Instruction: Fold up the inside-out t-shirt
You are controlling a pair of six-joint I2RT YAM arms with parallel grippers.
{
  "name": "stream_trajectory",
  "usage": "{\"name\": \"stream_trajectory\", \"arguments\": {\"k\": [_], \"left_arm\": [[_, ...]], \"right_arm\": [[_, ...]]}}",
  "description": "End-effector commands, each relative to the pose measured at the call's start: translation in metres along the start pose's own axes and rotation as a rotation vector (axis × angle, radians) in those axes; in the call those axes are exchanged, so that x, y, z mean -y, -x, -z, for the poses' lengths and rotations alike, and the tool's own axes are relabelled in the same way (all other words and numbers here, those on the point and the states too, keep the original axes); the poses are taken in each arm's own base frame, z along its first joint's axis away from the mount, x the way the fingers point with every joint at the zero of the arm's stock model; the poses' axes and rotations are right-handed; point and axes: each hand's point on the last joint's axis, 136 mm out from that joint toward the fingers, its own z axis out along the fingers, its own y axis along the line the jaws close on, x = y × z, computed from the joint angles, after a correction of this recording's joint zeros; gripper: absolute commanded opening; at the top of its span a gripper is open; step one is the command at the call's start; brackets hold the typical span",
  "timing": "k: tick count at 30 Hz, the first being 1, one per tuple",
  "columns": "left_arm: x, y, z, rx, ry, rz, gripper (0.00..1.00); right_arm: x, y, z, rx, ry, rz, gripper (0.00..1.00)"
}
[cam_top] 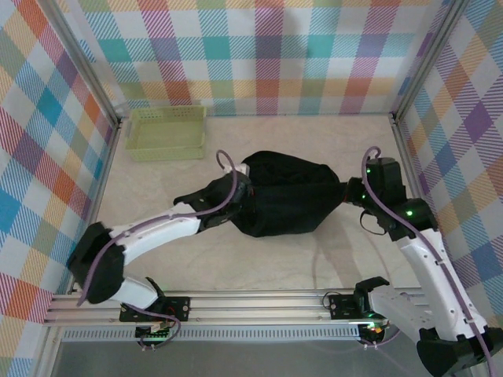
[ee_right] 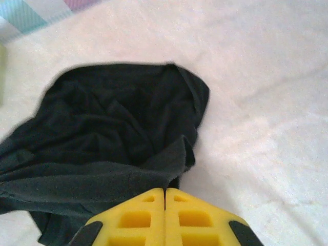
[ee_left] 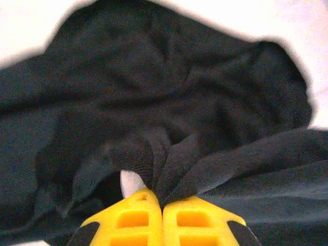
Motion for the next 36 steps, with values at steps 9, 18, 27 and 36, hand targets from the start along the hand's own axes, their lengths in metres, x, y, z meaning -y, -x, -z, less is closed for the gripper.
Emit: {"name": "stream_trajectory", "arguments": {"k": [9,18,27,36], "left_arm": [[-0.055,0.007,0.024,-0.083,0.17,-0.046,0.01],[-0.093,-0.033,-0.003,-0.18,0.319,-0.015,0.0],[-0.114,-0.064,-0.012,-0.2,0.249,0.13,0.0],[-0.047,-0.03,-0.002,-0.107,-0.002,0.097,0.0]], "right_arm": [[-0.053,-0.012,-0.034,-0.098,0.071,0.167,0.0],[-0.089,-0.076,-0.097,-0.316,0.092,0.231,0.0],[-0.023,-0.122,-0.112,-0.345,0.009,0.055,0.0],[0.015,-0.066,-0.075,-0.151,-0.15,0.007,0.0]]}}
